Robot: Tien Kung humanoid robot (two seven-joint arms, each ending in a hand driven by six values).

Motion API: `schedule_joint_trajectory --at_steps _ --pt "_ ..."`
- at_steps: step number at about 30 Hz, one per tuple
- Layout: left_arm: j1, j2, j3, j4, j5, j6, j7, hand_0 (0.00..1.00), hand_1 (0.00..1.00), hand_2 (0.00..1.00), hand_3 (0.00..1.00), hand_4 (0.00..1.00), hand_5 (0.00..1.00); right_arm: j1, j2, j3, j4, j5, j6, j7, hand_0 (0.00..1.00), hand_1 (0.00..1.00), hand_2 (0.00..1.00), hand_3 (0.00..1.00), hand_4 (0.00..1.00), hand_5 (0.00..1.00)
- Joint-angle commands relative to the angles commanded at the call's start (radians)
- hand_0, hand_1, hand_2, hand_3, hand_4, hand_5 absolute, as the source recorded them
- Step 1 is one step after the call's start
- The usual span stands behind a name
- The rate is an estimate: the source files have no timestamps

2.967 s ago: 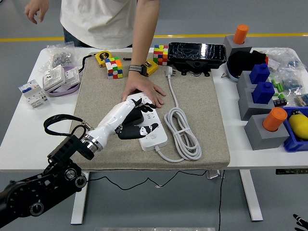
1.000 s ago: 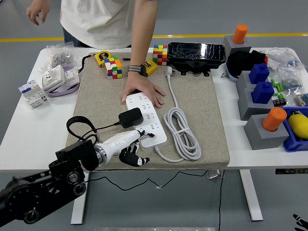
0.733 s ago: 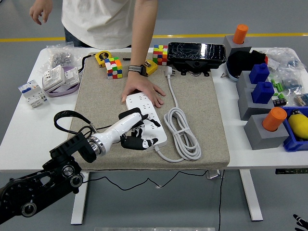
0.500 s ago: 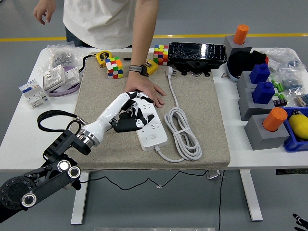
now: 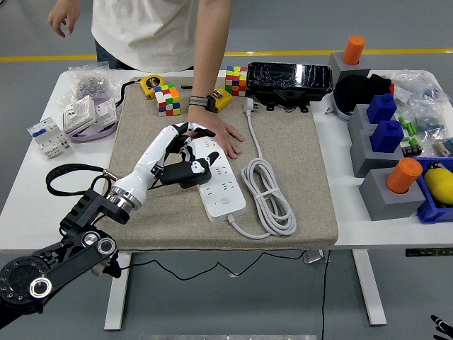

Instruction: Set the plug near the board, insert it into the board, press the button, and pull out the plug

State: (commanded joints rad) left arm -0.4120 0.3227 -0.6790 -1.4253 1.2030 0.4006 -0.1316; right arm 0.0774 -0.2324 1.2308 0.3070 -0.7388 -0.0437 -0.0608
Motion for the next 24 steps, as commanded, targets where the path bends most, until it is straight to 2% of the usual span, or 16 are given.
schedule_joint_trajectory --at_steps 4,5,6,11,12,14,17,23,24 --pt "0.000 0.003 0.006 -0.009 0.053 -0.042 0.064 0.114 0.079 0.212 0.592 0.726 0.228 0.000 0.001 -0.002 0.000 0.001 0.000 0.000 0.525 0.624 0.605 0.547 0.883 0.405" --pt "-0.001 0.005 0.007 -0.017 0.094 -0.069 0.103 0.114 0.079 0.212 0.592 0.726 0.228 0.000 0.000 -0.003 0.000 0.001 0.000 0.000 0.525 0.624 0.605 0.547 0.883 0.405" --pt "-0.002 0.006 0.008 -0.022 0.132 -0.095 0.139 0.084 0.072 0.154 0.688 0.805 0.163 0.000 0.000 -0.004 -0.001 0.001 0.001 0.000 0.525 0.624 0.604 0.546 0.881 0.405" --pt "-0.008 0.008 0.015 -0.056 0.317 -0.248 0.347 0.084 0.072 0.154 0.688 0.805 0.163 0.002 -0.003 -0.008 0.000 0.002 0.001 0.000 0.525 0.624 0.604 0.546 0.881 0.405" --pt "-0.010 0.008 0.019 -0.060 0.336 -0.275 0.386 0.081 0.071 0.134 0.864 0.847 0.133 0.002 -0.003 -0.008 0.000 0.002 0.001 0.000 0.525 0.624 0.604 0.547 0.881 0.405" --pt "-0.014 0.008 0.026 -0.061 0.354 -0.316 0.447 0.081 0.071 0.134 0.864 0.847 0.133 0.002 -0.003 -0.009 0.001 0.002 0.000 0.000 0.525 0.624 0.604 0.547 0.881 0.405" --pt "-0.019 0.009 0.037 -0.056 0.376 -0.340 0.475 0.081 0.071 0.134 0.864 0.847 0.133 0.001 -0.003 -0.011 0.000 0.003 0.001 0.000 0.525 0.624 0.604 0.547 0.881 0.405" --pt "-0.023 0.009 0.052 -0.050 0.382 -0.359 0.492 0.086 0.073 0.134 0.843 0.835 0.111 0.002 -0.003 -0.015 0.000 0.004 0.001 0.000 0.525 0.624 0.604 0.547 0.880 0.404" --pt "-0.025 0.008 0.054 -0.049 0.379 -0.360 0.491 0.086 0.071 0.134 0.804 0.815 0.122 0.002 -0.004 -0.016 0.000 0.004 0.001 0.000 0.525 0.624 0.604 0.546 0.881 0.405"
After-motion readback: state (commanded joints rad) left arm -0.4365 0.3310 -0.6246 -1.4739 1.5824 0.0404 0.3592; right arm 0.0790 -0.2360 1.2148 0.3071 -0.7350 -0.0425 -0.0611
